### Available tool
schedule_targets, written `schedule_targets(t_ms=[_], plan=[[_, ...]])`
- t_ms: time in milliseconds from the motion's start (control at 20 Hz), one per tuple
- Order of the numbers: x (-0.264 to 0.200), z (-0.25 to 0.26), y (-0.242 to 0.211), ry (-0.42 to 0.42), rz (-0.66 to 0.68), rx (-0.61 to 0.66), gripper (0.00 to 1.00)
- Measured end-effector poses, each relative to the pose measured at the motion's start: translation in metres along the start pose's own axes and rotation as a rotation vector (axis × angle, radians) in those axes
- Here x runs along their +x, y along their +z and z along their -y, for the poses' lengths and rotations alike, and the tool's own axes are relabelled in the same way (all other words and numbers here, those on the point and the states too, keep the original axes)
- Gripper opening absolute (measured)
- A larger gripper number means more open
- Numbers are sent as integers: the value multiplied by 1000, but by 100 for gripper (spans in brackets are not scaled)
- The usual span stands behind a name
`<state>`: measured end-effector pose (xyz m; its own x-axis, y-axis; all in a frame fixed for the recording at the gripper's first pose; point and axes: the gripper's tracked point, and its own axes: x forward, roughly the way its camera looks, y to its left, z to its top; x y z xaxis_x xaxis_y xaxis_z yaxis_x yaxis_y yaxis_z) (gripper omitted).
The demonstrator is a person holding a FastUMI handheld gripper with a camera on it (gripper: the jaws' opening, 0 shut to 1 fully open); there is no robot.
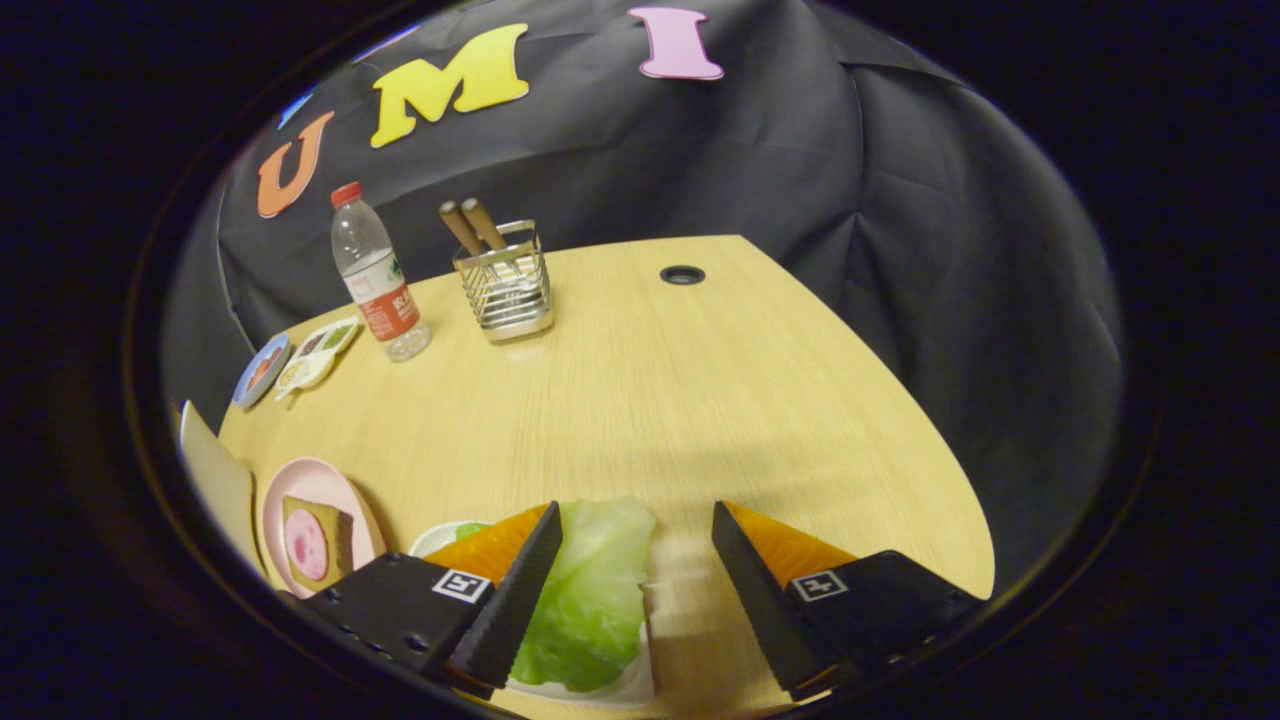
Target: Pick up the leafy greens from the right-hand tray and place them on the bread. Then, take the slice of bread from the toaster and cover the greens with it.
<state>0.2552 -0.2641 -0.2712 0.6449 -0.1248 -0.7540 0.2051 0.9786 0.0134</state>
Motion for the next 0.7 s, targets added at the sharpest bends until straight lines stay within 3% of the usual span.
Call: schedule_targets(t_ms=[200, 400, 500, 600, 700], plan=[[1, -7, 1, 9, -1, -20, 74], [-2, -6, 0, 5, -3, -36, 42], [-5, -6, -1, 2, 7, -61, 40], [-9, 7, 0, -58, 10, -82, 11], [-11, 7, -4, -52, 8, -115, 10]])
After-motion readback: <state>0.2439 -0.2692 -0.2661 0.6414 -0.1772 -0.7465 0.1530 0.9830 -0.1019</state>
